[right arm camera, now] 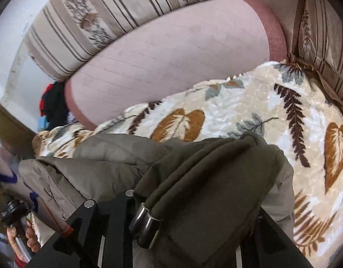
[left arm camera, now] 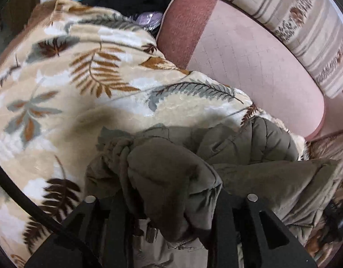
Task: Fold large clothes
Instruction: 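Lift the held hem and fold it toward the hood with both tools, then lay the folded hem onto the hood and open both tools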
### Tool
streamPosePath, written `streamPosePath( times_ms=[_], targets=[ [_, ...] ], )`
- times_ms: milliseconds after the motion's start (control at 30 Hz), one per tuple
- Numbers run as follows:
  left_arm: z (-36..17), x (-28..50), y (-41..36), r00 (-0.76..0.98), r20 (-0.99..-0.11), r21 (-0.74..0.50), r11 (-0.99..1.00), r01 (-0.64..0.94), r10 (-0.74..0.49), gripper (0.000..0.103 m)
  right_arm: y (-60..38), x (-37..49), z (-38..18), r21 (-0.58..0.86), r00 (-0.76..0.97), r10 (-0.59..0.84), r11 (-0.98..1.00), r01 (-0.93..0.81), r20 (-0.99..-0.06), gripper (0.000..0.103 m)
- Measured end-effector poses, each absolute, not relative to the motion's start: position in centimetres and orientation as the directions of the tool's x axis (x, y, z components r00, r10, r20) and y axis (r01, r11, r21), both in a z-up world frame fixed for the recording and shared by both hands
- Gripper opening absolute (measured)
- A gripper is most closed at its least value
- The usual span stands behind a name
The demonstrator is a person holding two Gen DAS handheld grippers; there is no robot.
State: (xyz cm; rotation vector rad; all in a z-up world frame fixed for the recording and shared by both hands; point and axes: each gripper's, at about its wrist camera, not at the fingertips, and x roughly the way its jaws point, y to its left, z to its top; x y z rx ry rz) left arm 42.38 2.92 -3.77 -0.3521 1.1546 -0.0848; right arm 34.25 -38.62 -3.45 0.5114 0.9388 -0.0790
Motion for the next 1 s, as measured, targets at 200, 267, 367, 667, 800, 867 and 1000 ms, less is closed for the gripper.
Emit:
streamPosePath(
  times_ms=[200,267,367,667,800,867,1000],
  targets=[
    [-1.7,40.7,5.0,0.455,-0.788,-0.505,0.858,-0.089,-0.416,0.053,-39.9,33.0,-2.4,0.506,0.642,0.245,0.824,0.257,-0.726,0.050],
    [-0.5,39.8,5.8,0.479,-0.739,-0.572,0.817,-0.073,-0.474,0.065,-40.2,32.2,-1.4,0.547,0.673,0.275,0.805,0.230,-0.687,0.064],
    [1.7,38.3,6.8,0.526,-0.655,-0.656,0.754,-0.040,-0.542,0.075,-40.3,31.2,0.3,0.579,0.715,0.288,0.791,0.198,-0.638,0.082],
    [5.4,35.4,0.7,0.547,-0.707,-0.468,0.876,0.113,-0.448,0.076,-33.8,28.5,3.3,0.297,0.742,0.157,0.953,0.059,-0.652,0.096],
    [2.8,34.6,-4.6,0.497,-0.762,-0.360,0.910,0.206,-0.414,0.076,-31.0,28.7,-0.3,0.151,0.699,0.074,0.987,0.049,-0.711,0.096],
    [1.3,34.9,-6.6,0.506,-0.785,-0.287,0.934,0.214,-0.357,0.076,-30.1,29.6,-2.2,0.087,0.675,0.030,0.995,0.050,-0.737,0.096],
    [-2.2,38.1,-8.7,0.499,-0.838,-0.141,0.970,0.198,-0.223,0.076,-30.0,31.5,-4.8,-0.015,0.663,-0.053,0.998,0.062,-0.746,0.096]
  ],
)
